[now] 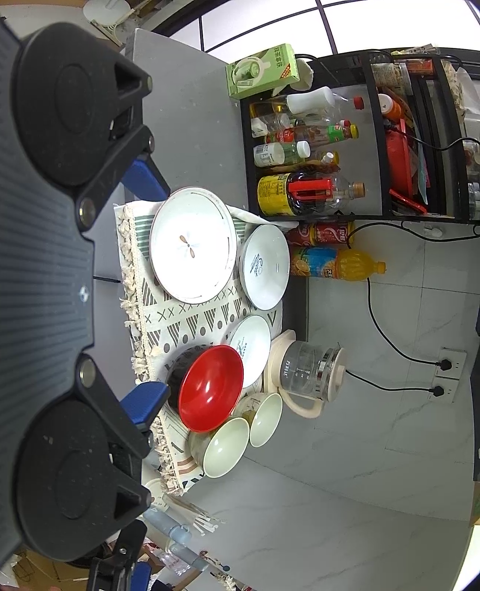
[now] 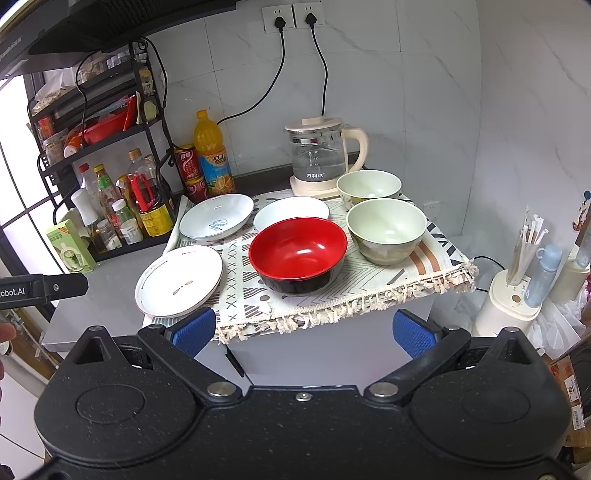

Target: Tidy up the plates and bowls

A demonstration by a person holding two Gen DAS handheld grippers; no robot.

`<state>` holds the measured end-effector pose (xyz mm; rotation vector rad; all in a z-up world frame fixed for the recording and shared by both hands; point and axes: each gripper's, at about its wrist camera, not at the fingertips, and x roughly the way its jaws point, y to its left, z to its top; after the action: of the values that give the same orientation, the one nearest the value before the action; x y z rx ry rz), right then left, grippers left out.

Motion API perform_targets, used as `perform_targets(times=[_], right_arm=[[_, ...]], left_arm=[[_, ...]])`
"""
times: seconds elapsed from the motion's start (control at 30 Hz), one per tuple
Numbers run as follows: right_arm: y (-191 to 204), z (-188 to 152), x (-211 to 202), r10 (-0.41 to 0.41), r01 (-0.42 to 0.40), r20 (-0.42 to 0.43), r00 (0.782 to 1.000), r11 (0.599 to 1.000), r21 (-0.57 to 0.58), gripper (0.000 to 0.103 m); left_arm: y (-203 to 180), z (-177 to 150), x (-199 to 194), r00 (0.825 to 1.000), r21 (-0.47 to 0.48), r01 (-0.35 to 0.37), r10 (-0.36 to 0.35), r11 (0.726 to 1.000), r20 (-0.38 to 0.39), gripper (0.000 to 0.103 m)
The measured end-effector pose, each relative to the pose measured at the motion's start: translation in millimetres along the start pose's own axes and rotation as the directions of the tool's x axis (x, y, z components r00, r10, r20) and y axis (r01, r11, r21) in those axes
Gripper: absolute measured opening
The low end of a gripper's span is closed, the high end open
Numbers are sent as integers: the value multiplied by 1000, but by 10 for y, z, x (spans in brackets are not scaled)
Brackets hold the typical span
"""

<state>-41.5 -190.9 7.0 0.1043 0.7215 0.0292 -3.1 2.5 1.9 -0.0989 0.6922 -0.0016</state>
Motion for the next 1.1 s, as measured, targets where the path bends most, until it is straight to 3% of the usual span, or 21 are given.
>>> perform_targets(times=[0.6, 1.1], right_arm=[[12, 50, 198, -12, 12, -15, 1000, 1000, 6, 103], [-92, 86, 561, -58, 61, -80, 995, 998, 30, 103]], left_arm=[[45, 48, 227, 999, 8, -7, 7, 1000, -41, 103], [27, 193, 777, 994, -1, 14, -14, 1000, -106, 102]])
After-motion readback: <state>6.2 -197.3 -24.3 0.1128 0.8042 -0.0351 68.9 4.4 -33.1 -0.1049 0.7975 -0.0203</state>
